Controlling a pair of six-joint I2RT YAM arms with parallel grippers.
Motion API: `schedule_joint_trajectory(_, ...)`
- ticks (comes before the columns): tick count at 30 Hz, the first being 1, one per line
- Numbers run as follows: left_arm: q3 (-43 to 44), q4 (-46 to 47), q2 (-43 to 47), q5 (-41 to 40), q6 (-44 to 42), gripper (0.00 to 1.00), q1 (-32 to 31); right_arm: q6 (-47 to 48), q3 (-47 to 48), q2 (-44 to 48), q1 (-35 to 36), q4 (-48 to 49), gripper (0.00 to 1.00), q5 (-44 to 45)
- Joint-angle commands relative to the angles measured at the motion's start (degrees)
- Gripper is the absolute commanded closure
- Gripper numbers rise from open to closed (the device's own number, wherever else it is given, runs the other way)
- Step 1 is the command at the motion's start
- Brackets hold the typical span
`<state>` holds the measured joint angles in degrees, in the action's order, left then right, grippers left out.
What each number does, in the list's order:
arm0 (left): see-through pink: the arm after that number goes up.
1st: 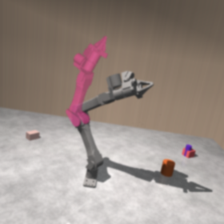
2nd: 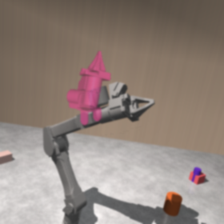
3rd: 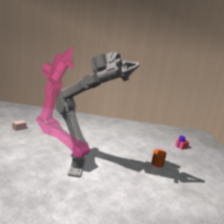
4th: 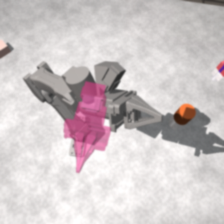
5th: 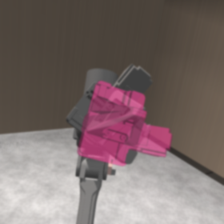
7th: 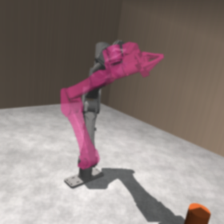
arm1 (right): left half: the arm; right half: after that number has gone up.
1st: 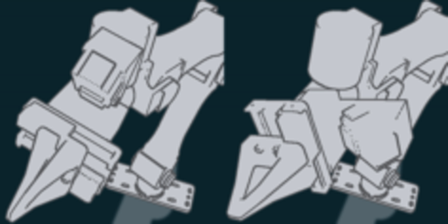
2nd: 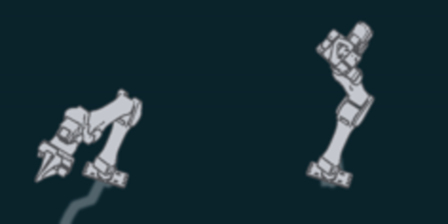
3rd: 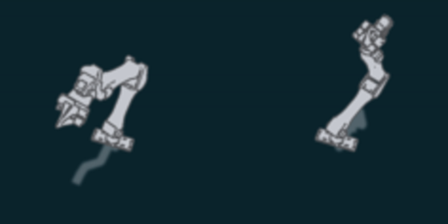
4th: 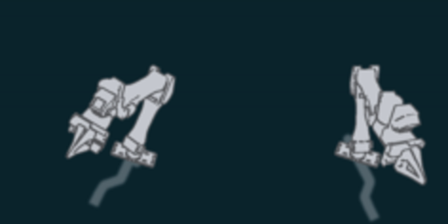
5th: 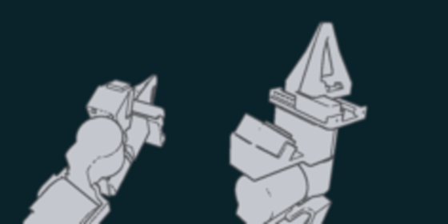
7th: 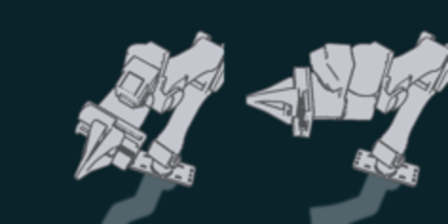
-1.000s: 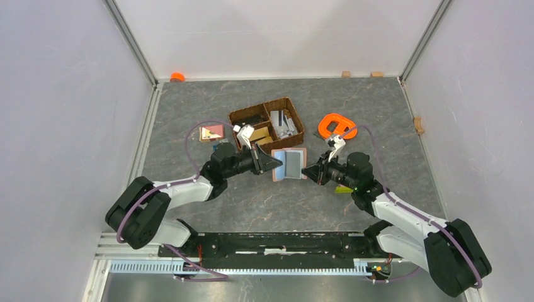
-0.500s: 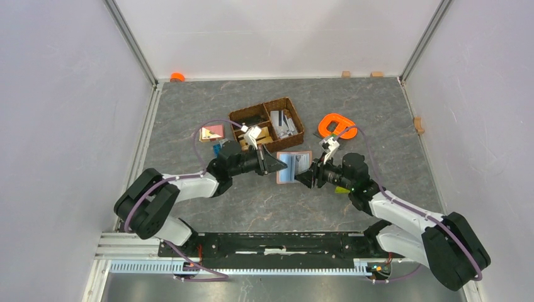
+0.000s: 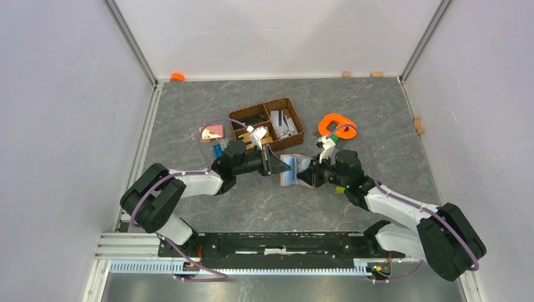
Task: Take the credit cards out of the card holder
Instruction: Remove the credit card from the card holder.
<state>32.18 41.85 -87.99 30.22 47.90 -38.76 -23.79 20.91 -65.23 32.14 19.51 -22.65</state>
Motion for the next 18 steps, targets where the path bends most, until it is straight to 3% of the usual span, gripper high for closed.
schedule_joint_trajectory(1,3.3,0.5,-1.1,1.5,-0.6,0.69,-0.6,1.4,2.8,-0.3,0.5,-0.8,0.91,2.7)
schedule_joint_trajectory(4,4.0,-3.1,-0.6,-0.9,-2.8,0.39,-1.6,1.3,3.0,-0.7,0.5,-1.3,1.00,3.4)
schedule_joint_trajectory(7,5.1,-6.8,0.4,-3.3,-5.8,0.21,-3.8,0.8,3.0,-1.5,0.5,-1.2,1.00,3.3)
schedule_joint_trajectory(15,7.4,-12.9,-0.6,-7.1,-8.0,0.13,-5.4,0.5,2.8,-1.2,0.6,-0.9,1.00,3.3)
schedule_joint_trajectory(18,8.5,-15.8,-1.1,-8.2,-8.6,0.25,-5.1,0.8,2.9,-0.6,0.5,-1.3,1.00,3.5)
